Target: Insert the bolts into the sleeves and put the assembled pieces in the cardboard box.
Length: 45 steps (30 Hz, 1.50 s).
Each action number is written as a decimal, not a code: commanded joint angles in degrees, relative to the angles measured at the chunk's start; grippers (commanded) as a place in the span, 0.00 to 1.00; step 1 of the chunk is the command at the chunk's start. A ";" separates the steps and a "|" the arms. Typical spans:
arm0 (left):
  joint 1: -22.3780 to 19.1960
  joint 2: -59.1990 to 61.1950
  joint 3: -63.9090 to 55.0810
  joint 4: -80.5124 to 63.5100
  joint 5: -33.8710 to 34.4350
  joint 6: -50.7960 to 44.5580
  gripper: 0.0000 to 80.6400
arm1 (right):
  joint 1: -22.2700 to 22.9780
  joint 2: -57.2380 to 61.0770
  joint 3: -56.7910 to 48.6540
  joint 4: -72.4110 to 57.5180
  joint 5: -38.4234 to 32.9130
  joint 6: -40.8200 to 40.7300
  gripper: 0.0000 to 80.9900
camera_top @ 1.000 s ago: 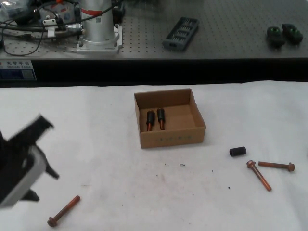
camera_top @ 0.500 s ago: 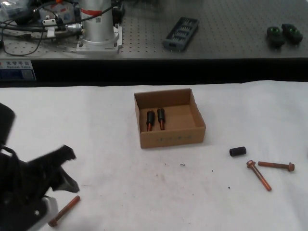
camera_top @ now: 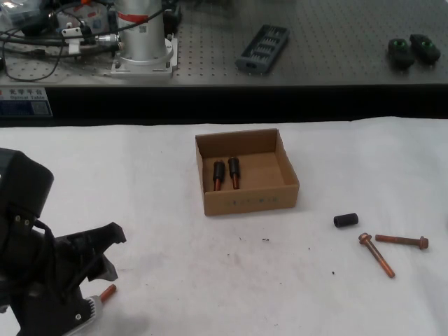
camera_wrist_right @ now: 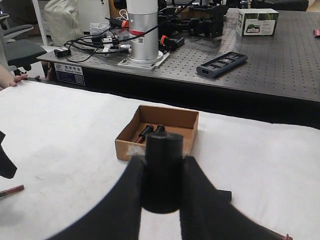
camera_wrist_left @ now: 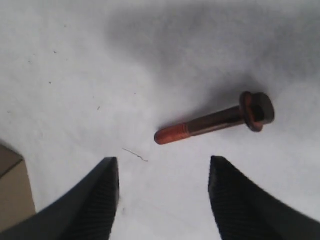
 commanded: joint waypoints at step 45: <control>0.16 -2.54 0.57 4.25 1.67 -1.57 0.49 | -0.25 -0.39 -0.15 1.21 3.91 -1.37 0.08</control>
